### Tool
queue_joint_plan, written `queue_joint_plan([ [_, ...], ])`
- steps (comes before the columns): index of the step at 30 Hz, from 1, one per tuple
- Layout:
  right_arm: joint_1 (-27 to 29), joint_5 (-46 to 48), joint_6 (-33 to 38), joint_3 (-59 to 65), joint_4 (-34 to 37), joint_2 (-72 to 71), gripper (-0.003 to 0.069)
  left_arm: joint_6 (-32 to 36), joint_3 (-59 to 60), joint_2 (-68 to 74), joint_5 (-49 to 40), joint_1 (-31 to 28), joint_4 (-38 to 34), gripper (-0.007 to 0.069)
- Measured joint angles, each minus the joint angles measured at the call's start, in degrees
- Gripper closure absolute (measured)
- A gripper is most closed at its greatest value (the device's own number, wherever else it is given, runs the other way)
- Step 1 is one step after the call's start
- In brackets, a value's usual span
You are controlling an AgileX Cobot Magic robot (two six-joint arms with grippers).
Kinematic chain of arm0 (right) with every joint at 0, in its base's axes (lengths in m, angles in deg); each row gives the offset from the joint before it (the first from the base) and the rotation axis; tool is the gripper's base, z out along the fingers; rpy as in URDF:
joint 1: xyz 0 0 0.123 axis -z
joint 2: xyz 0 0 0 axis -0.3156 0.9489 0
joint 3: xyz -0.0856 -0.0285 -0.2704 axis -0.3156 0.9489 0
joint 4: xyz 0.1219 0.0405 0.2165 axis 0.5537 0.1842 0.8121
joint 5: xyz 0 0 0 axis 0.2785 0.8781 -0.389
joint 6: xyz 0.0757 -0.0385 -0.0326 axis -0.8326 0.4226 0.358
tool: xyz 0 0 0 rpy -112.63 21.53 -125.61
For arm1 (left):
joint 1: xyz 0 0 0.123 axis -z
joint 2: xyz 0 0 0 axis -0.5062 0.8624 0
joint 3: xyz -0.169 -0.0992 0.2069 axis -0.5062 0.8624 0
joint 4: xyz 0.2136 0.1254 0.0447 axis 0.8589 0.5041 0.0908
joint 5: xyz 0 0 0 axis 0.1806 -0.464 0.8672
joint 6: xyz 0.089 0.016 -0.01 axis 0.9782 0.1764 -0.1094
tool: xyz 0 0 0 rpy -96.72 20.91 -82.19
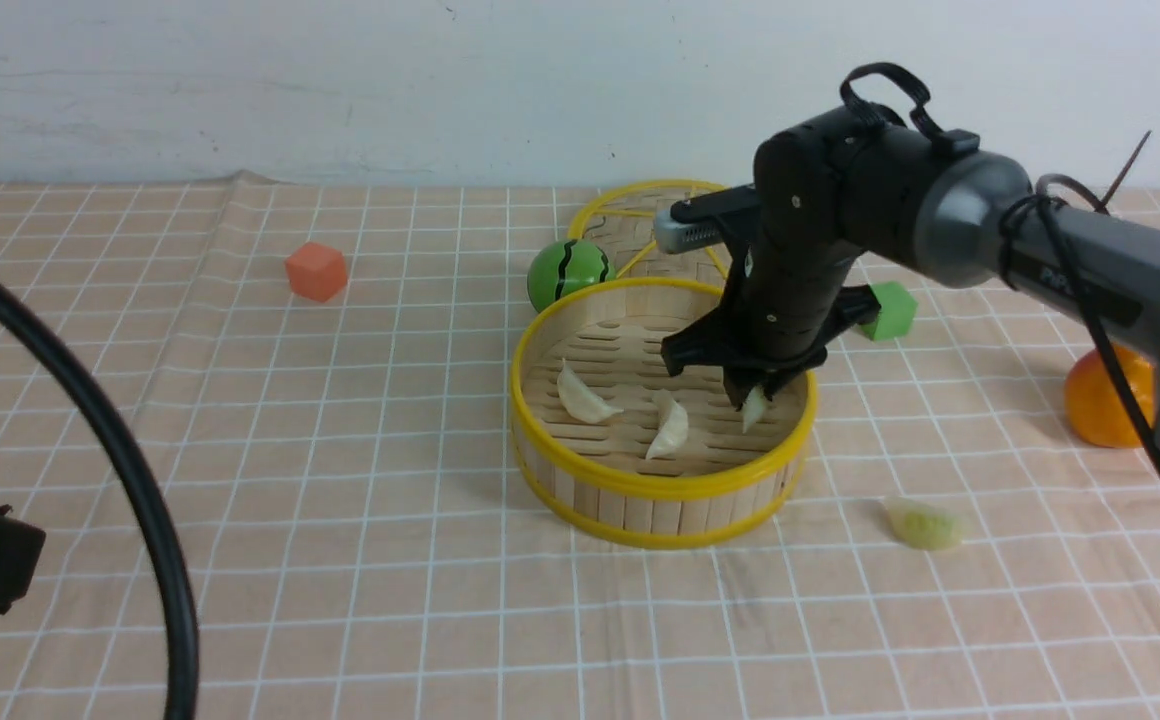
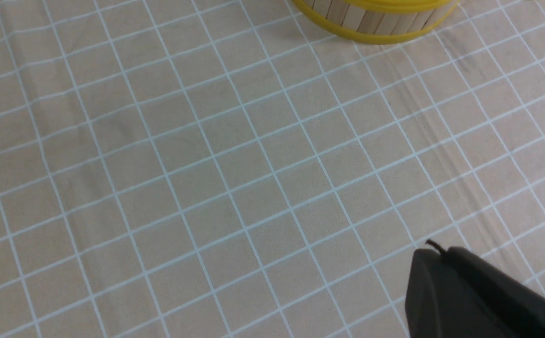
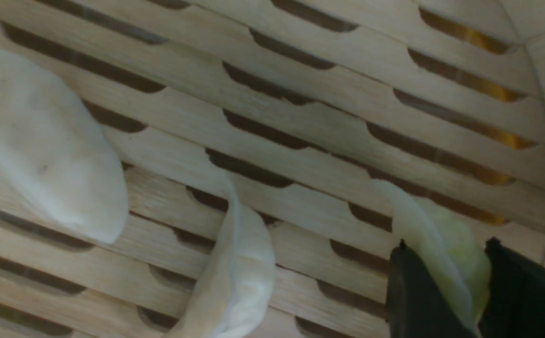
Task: Put the dumplings into the steamer on the table with the brown tablecloth.
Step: 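Place the dumpling in the bamboo steamer basket with the right gripper, then reach for and grasp a dumpling lying on the table beside the steamer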
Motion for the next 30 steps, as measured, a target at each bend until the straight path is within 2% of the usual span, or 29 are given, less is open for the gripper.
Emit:
queue_joint_plan([
  [1,0.0,0.1,0.0,0.0,0.1,0.0,0.0451,0.0,0.0,0.0,0.0,0.0,-0.1,0.0638],
  [3,-0.1,1.6,0.0,-0.1,1.0,-0.1,0.0377,0.0,0.0,0.0,0.0,0.0,-0.6,0.0638],
  [4,-0.1,1.6,0.0,-0.2,1.1,-0.2,0.0369,0.0,0.0,0.0,0.0,0.0,-0.6,0.0638],
  [5,-0.1,3.5,0.7,-0.4,1.2,-0.9,0.0303,0.0,0.0,0.0,0.0,0.0,-0.8,0.0638],
  [6,-0.1,3.8,0.7,-0.4,1.2,-1.1,0.0303,0.0,0.0,0.0,0.0,0.0,-0.8,0.0638],
  [7,-0.1,6.7,3.4,-1.0,1.2,-2.6,0.0241,0.0,0.0,0.0,0.1,0.0,-1.0,0.0638],
  [9,-0.1,9.1,5.2,-1.3,1.2,-4.0,0.0217,0.0,0.0,0.0,0.1,0.0,-1.3,0.0638],
  [11,-0.1,12.6,10.3,-1.7,1.2,-8.3,0.0179,0.0,0.0,0.0,0.1,0.0,-1.8,0.0638],
  [18,0.9,13.6,18.9,7.1,1.7,-21.7,0.0171,0.0,0.0,0.0,0.1,0.0,-3.0,0.0638],
  [21,4.4,14.1,24.0,15.5,1.9,-25.9,0.0171,0.0,0.0,0.0,0.4,0.0,-3.0,0.0638],
  [26,9.4,11.1,34.2,24.3,1.9,-25.3,0.0171,0.1,0.0,0.0,1.1,0.0,-3.0,0.0638],
  [30,11.1,6.8,41.1,26.9,2.9,-22.0,0.0171,0.2,0.0,0.0,1.2,0.0,-3.0,0.0638],
])
